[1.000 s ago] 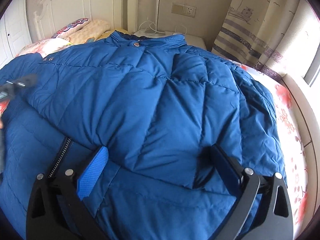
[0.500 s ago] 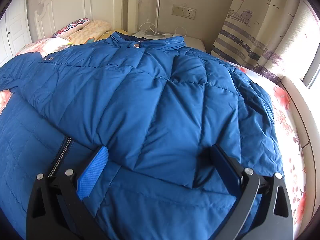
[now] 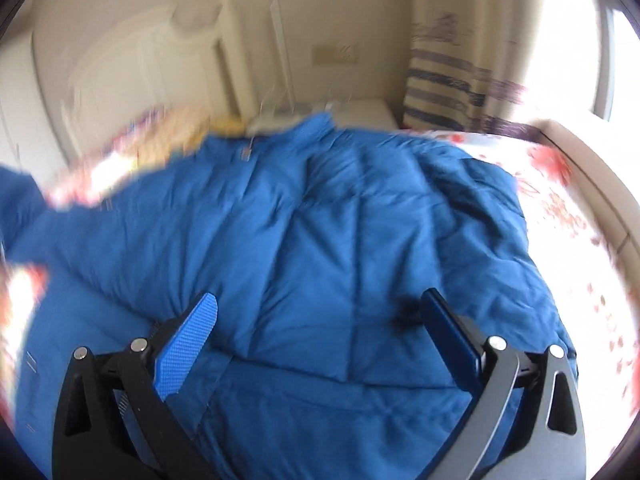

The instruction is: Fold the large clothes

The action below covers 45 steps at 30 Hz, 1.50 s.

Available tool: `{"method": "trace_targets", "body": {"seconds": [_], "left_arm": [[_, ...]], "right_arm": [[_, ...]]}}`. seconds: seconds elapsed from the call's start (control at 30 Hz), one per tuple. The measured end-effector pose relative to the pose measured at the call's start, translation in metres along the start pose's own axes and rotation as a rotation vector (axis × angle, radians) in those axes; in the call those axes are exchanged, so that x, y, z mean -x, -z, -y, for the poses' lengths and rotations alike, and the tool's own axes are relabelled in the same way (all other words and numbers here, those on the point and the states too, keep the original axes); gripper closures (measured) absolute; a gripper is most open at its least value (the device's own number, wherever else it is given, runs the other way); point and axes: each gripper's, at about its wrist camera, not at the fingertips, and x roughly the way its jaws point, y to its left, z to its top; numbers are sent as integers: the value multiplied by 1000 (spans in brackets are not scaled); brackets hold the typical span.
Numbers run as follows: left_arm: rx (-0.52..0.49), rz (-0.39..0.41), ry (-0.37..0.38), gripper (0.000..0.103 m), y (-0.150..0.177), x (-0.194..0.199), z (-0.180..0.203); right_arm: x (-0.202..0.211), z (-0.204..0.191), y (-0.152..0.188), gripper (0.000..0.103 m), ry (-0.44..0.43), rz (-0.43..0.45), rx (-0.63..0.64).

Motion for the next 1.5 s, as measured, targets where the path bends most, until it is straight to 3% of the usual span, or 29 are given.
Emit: {"method": "trace_targets", "body": {"seconds": [0.07,0.13,0.23,0.27,0.33,0.47,0.57,0.6,0.63,0.7,0.77,0.87,0.9,1.0,1.07,1.1,1.2,1.3,1.37,1.4,1.5], "left_arm": [[-164,-75,29,96,27,-27,63],[-319,-231,53,96,75,-67,118],[-449,-492,20,95,149,-121,154],[-481,-542,12,95,171,-125,163],[-592,-524,-37,95,194,-124,178],[-713,-544,-40,92,196,-121,183],[-951,-423,-109,84,210,-84,186],[-1021,-352,-118,71,214,-68,190],[-1040,-315,-102,51,213,-58,191],[-1000,-254,-11,23,207,-28,190],[-877,-154,35,14,187,-3,179],[-457,-87,-2,11,133,10,115],[-244,-91,-42,11,117,5,75],[127,-114,-201,12,110,1,-10],[177,-106,-305,12,120,-4,-34],[193,-138,-367,12,125,-11,-45],[254,-142,-367,12,122,-16,-55],[245,-135,-364,12,122,-9,-57],[259,-126,-369,12,122,-5,-56],[280,-115,-379,12,125,-2,-60],[374,-72,-420,12,124,7,-82]], "right_arm": [[11,22,-2,3,-39,60,-115],[15,46,-2,3,-83,83,-236],[14,69,-1,3,-115,82,-356],[14,71,-2,3,-122,84,-365],[13,70,-2,3,-122,79,-355],[10,63,-3,3,-108,61,-309],[9,59,-1,3,-106,59,-302],[9,60,-2,3,-108,58,-306],[8,59,-1,3,-109,58,-308],[8,59,0,3,-109,58,-307],[8,58,-1,3,-103,57,-297],[5,47,-1,3,-80,41,-242],[4,43,-1,3,-74,37,-223],[2,29,-1,3,-45,27,-153],[1,23,0,3,-30,22,-128],[0,22,0,3,-24,19,-123],[2,8,-1,3,16,25,-59],[10,-42,2,3,-4,14,92],[18,-97,12,3,-40,17,277],[21,-137,23,3,-33,26,434],[15,-218,58,3,-28,30,752]]}}
